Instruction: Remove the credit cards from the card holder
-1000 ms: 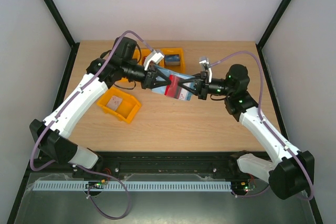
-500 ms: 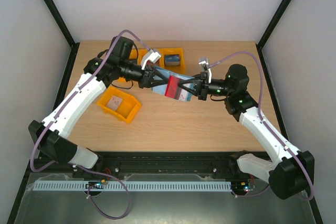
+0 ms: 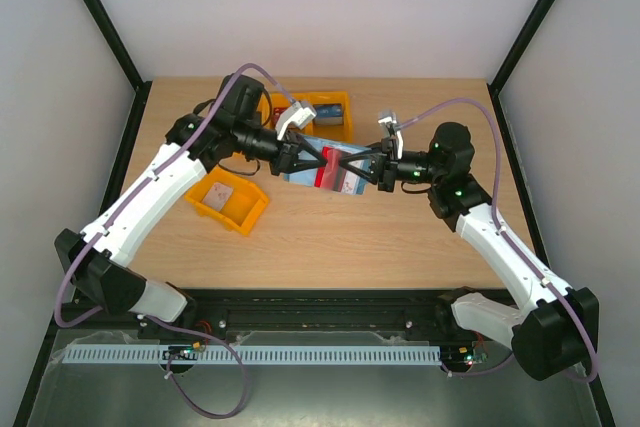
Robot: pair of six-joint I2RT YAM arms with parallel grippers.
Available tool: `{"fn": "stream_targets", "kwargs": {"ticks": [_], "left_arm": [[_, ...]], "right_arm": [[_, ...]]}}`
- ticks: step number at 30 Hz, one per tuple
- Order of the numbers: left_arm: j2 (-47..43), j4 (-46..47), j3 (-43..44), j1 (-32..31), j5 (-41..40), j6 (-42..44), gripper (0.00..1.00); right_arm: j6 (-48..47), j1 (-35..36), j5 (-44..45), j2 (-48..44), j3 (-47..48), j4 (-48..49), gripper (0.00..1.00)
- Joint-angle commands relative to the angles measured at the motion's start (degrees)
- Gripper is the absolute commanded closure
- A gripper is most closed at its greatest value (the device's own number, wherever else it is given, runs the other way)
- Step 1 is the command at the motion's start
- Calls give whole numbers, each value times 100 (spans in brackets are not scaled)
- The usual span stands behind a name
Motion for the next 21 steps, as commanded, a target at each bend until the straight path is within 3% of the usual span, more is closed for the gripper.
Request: {"fn": "stream_targets", "kwargs": {"ticks": [1,4,7,10,15,21], "left_arm": [[94,24,-11,-22,82,-67,98],[55,-201,134,16,267,196,98],[-47,-198,59,224,306,158,98],[-80,-114,38,365,320,77,98],[-97,-203,139,445,386,177,98],[-72,-300,176,541,493,264,98]], "right_arm": [[49,74,-396,-179,257,483,98],[-190,74,-324,-208,257,160,98],[-424,74,-230,-223,239,-120,82],[-399,74,-244,-200,215,-167,77],[-503,74,-230,-254,134,-325,79],[-672,55,-249,-114,362,-731,98]]}}
